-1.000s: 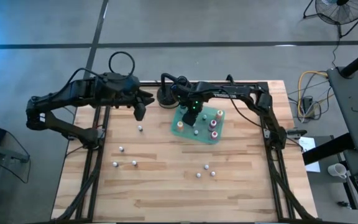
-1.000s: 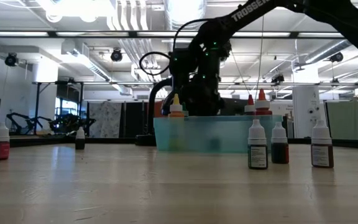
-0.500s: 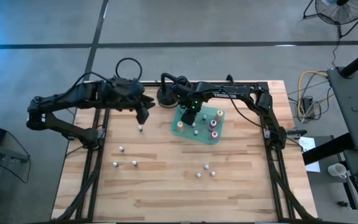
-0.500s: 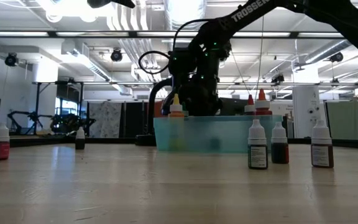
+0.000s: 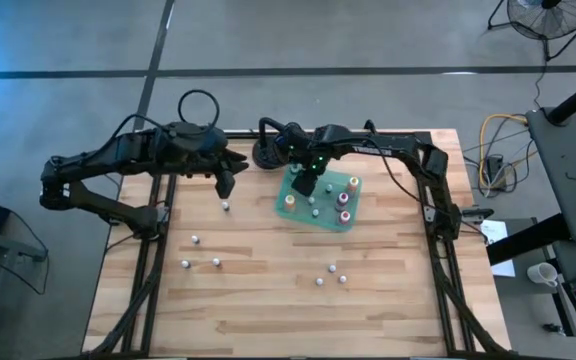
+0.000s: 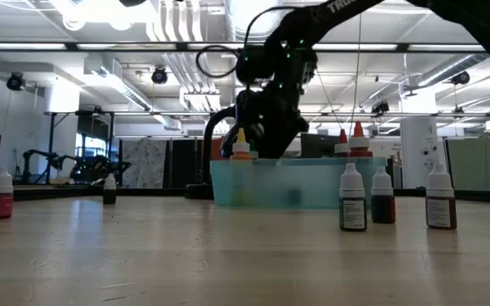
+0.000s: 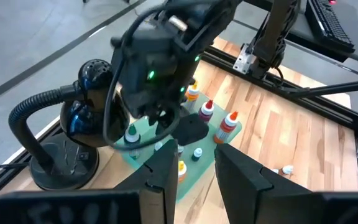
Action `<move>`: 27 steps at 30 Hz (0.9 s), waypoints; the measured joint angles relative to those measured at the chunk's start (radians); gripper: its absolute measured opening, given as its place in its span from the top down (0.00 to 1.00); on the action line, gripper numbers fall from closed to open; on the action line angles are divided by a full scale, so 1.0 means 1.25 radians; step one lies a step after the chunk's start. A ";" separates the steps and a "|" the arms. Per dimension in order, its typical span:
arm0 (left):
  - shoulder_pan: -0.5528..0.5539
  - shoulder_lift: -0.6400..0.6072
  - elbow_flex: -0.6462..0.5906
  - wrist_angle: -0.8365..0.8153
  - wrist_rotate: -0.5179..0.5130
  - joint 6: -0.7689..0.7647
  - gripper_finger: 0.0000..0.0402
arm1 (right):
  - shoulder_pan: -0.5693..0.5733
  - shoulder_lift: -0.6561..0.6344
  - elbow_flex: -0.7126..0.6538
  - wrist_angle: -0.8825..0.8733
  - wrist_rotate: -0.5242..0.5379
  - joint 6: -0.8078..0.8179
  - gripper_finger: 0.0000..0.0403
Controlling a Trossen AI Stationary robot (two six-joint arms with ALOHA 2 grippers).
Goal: Pick & Place food coloring
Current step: Put the orange food coloring bottle into the green bin
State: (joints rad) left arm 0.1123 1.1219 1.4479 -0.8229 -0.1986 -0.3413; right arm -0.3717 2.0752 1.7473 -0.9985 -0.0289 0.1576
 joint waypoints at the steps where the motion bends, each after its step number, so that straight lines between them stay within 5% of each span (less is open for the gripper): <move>1: 0.000 -0.001 0.000 0.000 0.000 0.001 0.80 | 0.001 -0.010 0.000 0.000 0.002 0.000 0.73; 17: 0.000 -0.005 -0.001 0.000 -0.001 0.019 0.80 | 0.113 -0.302 -0.085 -0.215 -0.041 -0.155 0.73; 27: 0.000 -0.005 -0.003 0.002 -0.001 0.052 0.80 | 0.333 -0.502 -0.381 -0.179 -0.152 0.135 0.73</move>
State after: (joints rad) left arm 0.1123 1.1155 1.4445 -0.8210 -0.1994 -0.2761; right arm 0.0452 1.4479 1.2716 -1.2228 -0.2186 0.3262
